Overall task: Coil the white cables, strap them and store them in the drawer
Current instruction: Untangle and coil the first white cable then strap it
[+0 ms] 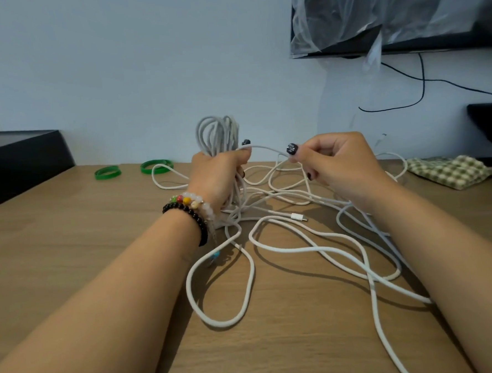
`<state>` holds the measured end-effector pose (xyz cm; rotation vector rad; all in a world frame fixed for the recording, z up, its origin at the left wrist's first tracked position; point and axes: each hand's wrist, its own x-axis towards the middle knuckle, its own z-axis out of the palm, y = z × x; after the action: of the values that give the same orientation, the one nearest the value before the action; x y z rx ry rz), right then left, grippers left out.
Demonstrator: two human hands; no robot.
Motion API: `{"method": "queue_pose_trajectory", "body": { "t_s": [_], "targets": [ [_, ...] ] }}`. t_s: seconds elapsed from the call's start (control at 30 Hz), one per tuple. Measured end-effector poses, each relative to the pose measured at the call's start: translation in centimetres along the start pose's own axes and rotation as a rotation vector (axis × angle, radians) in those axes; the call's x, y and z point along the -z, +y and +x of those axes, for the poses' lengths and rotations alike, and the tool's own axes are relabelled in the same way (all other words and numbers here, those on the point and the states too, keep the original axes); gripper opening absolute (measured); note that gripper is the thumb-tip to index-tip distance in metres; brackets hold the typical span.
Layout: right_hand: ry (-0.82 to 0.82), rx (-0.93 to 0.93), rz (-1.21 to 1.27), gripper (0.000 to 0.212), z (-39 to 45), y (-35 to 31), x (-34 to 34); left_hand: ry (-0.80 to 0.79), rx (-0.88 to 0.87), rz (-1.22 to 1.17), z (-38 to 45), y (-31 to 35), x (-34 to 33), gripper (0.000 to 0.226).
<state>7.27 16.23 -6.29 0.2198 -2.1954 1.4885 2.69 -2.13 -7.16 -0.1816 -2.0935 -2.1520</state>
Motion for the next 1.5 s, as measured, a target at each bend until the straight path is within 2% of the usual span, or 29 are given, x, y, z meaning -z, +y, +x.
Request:
{"method": "queue_pose_trajectory", "body": {
  "t_s": [0.1, 0.27, 0.37, 0.57, 0.67, 0.83, 0.93, 1.03, 1.1, 1.23, 1.33, 1.4, 1.5],
  "targets": [
    [-0.033, 0.005, -0.047, 0.017, 0.0, 0.2, -0.1, 0.063, 0.090, -0.110, 0.3, 0.0, 0.0, 0.024],
    [-0.039, 0.084, -0.133, 0.020, 0.1, 0.5, -0.2, 0.104, 0.086, -0.187, 0.5, -0.1, 0.2, 0.017],
    [0.008, 0.137, -0.194, 0.024, 0.0, 0.9, -0.4, 0.000, 0.085, -0.215, 0.4, -0.1, 0.2, 0.015],
    [0.082, 0.148, -0.203, 0.022, 0.1, 1.4, -0.6, -0.380, 0.171, -0.422, -0.9, 0.4, -0.4, 0.020],
    [0.082, 0.167, -0.196, 0.022, 0.0, 1.4, -1.0, -0.402, 0.156, -0.481, -1.2, 0.6, -0.5, 0.014],
    [-0.038, 0.169, -0.184, 0.024, -1.0, 1.1, -2.0, -0.476, 0.181, -0.630, -1.2, 0.5, -0.3, 0.039],
    [-0.060, 0.131, -0.178, 0.024, -1.8, 0.8, -2.6, -0.408, 0.186, -0.658, -1.0, 0.3, -0.3, 0.025],
    [-0.069, 0.111, -0.346, 0.017, -2.0, -0.3, -1.8, -0.285, 0.202, -0.620, -0.7, 0.1, -0.2, 0.018],
    [-0.036, 0.126, -0.497, 0.020, -2.2, -1.4, -0.4, -0.258, 0.205, -0.593, -0.6, 0.0, -0.2, 0.016],
    [0.021, 0.086, -0.891, 0.041, -4.2, -3.1, 3.0, -0.314, 0.214, -0.524, -0.7, -0.3, -0.5, 0.017],
    [-0.071, -0.085, -1.272, 0.061, -6.2, -3.3, 4.4, -0.367, 0.205, -0.447, -0.9, -0.7, -0.8, 0.017],
    [-0.182, -0.223, -1.375, 0.053, -7.3, -3.1, 4.6, -0.383, 0.201, -0.421, -1.0, -1.0, -0.9, 0.018],
    [-0.320, -0.312, -1.320, 0.028, -7.7, -2.4, 4.4, -0.387, 0.206, -0.420, -1.2, -1.0, -1.0, 0.019]
  ]
}}
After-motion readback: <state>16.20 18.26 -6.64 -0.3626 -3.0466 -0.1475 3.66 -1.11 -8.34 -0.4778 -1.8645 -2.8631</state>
